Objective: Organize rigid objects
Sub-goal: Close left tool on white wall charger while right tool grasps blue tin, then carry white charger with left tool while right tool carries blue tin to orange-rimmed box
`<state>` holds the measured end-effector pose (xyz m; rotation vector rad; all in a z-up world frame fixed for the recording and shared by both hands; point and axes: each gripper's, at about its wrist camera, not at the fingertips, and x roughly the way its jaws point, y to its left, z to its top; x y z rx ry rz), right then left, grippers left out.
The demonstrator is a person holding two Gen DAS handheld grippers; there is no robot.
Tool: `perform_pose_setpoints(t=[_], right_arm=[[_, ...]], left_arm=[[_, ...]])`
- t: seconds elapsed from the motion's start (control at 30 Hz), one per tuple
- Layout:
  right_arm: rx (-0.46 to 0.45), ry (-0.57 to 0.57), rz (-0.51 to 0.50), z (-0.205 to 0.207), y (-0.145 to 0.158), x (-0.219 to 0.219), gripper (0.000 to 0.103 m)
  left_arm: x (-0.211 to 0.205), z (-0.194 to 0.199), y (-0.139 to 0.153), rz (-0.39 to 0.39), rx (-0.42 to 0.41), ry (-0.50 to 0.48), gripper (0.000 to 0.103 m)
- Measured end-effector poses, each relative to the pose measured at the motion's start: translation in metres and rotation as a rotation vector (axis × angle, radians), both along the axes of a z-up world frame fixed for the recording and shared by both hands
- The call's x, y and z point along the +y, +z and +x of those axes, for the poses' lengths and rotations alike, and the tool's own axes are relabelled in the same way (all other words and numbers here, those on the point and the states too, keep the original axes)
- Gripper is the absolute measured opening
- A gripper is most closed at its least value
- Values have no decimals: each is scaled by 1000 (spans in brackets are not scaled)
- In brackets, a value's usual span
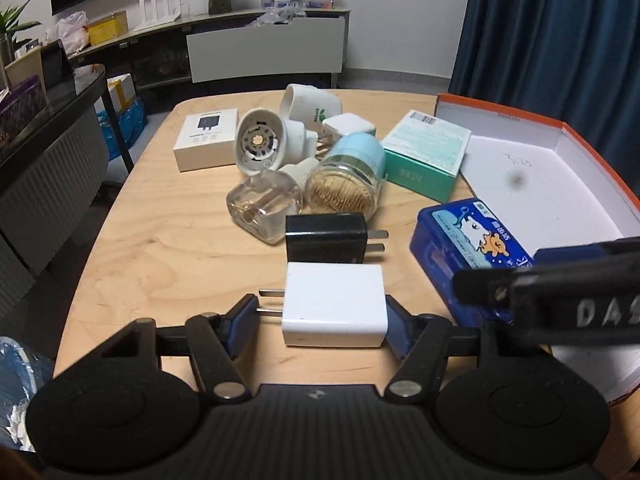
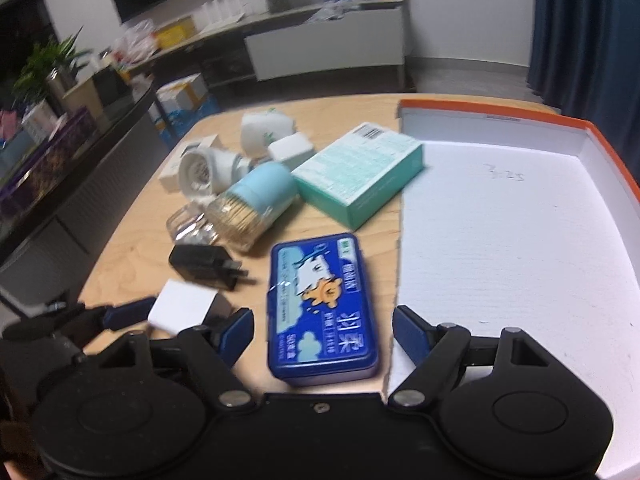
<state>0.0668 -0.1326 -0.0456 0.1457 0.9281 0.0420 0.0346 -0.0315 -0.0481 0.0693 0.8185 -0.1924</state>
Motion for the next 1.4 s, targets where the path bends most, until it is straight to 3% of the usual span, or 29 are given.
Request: perform_pose_setpoints(t=[0.27, 0.47, 0.9, 1.4], right_arm=[[40, 68, -22, 20, -9, 7, 77], [42, 73, -46, 27, -13, 9, 74], [-20, 15, -7, 11, 26, -12, 74], [-81, -98, -42, 5, 61, -62, 74]], left_arm=[[13, -2, 3, 6, 9, 42, 66], [23, -2, 9, -5, 5, 74, 66], [23, 5, 38, -36, -32, 89, 66], [-24, 27, 62, -54, -69, 9, 66]])
